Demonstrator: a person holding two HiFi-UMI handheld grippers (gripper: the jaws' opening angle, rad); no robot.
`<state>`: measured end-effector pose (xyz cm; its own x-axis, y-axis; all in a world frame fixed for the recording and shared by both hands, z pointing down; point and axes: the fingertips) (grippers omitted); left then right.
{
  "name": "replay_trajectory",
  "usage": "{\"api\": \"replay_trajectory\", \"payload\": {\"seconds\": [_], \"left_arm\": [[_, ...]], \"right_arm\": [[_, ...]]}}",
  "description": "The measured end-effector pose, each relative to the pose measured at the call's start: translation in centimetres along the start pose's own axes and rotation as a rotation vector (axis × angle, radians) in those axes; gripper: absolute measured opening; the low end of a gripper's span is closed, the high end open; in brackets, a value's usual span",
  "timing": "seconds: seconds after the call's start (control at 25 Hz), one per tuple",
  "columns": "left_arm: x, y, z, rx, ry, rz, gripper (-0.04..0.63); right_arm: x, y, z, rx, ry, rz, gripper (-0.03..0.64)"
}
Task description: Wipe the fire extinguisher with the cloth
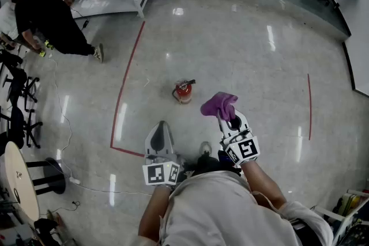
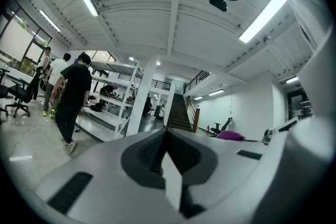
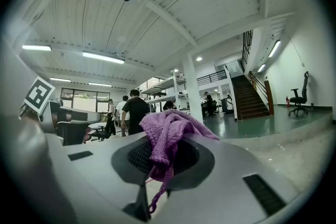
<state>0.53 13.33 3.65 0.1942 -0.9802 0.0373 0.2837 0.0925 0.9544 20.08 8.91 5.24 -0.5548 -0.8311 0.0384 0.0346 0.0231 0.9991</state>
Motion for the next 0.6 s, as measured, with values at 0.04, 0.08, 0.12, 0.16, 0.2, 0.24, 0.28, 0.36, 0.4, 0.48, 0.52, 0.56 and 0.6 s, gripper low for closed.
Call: {"api": "replay_trajectory", "payload": {"seconds": [0.04,0.08,0.12,0.16,0.2,0.24,0.28,0.36,0.4,0.48,0.52,0.56,0.6], "left_arm": [[0.06,0.02,0.06,-0.003,0.002,0.002,0.004],[0.12,0.05,0.10,-0.005,0.005,0.004,0.004],[0.18,0.07,0.12,-0.006,0.007,0.006,0.005],[0.23,0.08,0.10,-0.005,0.010,0.008,0.005],[0.27,0.09,0.07,-0.003,0.014,0.008,0.005],[0.30,0.10,0.03,-0.002,0.016,0.008,0.005],[0.30,0.12,0.01,-0.002,0.017,0.008,0.005],[0.26,0.18,-0.02,-0.006,0.016,0.010,0.005],[0.24,0.20,-0.05,-0.009,0.015,0.012,0.004],[0.26,0.25,-0.10,-0.011,0.015,0.015,0.005],[0.31,0.30,-0.09,-0.011,0.016,0.016,0.005],[0.40,0.38,-0.02,-0.010,0.017,0.017,0.005],[0.51,0.47,0.12,-0.009,0.017,0.019,0.005]], "right_arm": [[0.07,-0.05,0.04,0.001,0.001,-0.002,0.049],[0.13,-0.09,0.08,0.002,0.001,-0.003,0.049],[0.19,-0.12,0.11,0.002,0.001,-0.004,0.049],[0.24,-0.13,0.13,0.002,0.000,-0.005,0.049],[0.28,-0.11,0.13,0.001,-0.001,-0.004,0.049],[0.29,-0.06,0.12,0.000,-0.002,-0.003,0.049],[0.27,-0.01,0.11,0.000,-0.002,-0.002,0.049],[0.17,0.00,0.06,0.003,-0.002,-0.003,0.049],[0.13,-0.02,0.02,0.007,-0.002,-0.002,0.049],[0.13,-0.07,-0.03,0.018,-0.004,-0.004,0.049],[0.19,-0.06,-0.04,0.024,-0.007,-0.006,0.049],[0.30,-0.02,-0.04,0.029,-0.009,-0.007,0.049],[0.44,0.05,-0.02,0.031,-0.011,-0.008,0.049]]}}
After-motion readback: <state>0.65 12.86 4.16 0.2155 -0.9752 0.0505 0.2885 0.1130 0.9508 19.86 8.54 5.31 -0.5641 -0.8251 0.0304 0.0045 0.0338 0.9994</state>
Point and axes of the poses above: the fingertips, and each gripper's own axes: x forward along the fingers, z to its left, y out of its underside, and after that the axes turned 5 degrees about -x, right-handed
